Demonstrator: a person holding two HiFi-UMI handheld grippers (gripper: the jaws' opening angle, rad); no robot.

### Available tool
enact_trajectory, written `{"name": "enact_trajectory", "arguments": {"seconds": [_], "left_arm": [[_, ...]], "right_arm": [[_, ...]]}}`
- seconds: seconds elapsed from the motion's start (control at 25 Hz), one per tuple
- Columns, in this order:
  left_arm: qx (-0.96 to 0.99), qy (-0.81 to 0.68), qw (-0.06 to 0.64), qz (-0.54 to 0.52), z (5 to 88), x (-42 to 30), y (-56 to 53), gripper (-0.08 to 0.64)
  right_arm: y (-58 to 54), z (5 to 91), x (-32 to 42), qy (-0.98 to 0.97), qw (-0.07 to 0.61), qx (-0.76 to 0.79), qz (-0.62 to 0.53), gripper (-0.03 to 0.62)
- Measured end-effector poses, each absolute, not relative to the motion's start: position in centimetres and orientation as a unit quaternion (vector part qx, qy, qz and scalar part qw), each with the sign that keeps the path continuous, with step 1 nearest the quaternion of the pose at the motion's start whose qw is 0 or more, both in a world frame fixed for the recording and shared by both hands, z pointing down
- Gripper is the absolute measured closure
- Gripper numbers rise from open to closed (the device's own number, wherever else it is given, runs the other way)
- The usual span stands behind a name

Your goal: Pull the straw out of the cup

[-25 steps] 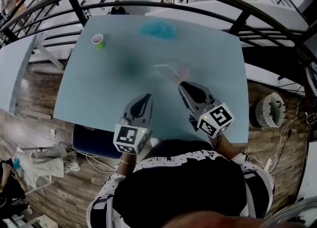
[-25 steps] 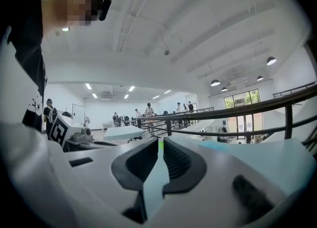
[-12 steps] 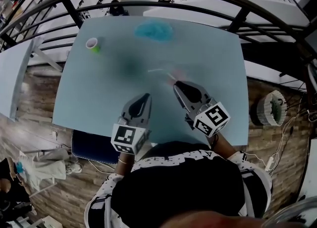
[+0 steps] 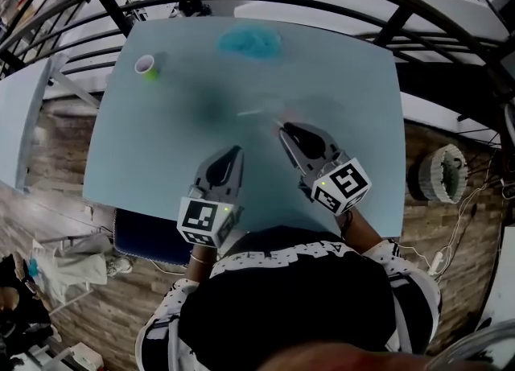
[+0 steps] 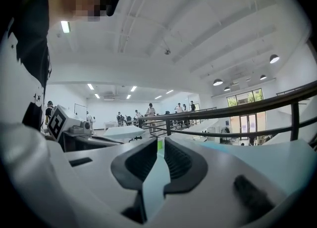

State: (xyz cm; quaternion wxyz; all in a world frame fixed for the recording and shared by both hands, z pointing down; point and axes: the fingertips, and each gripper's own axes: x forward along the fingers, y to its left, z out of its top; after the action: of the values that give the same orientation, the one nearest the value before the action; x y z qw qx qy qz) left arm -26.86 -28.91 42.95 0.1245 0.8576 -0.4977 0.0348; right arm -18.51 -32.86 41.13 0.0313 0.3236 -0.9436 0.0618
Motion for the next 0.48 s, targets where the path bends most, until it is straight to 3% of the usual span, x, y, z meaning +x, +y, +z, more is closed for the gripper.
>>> {"name": "enact_trajectory", "arguments": {"seconds": [0.48], "left_arm": [[0.863,-0.486,0.131,0.037,43.7,-25.7,-30.7,0.545]], "right_arm": [[-34.9,42.7,-18.5,-0.941,0.062,0.328,0.048,0.56]]}}
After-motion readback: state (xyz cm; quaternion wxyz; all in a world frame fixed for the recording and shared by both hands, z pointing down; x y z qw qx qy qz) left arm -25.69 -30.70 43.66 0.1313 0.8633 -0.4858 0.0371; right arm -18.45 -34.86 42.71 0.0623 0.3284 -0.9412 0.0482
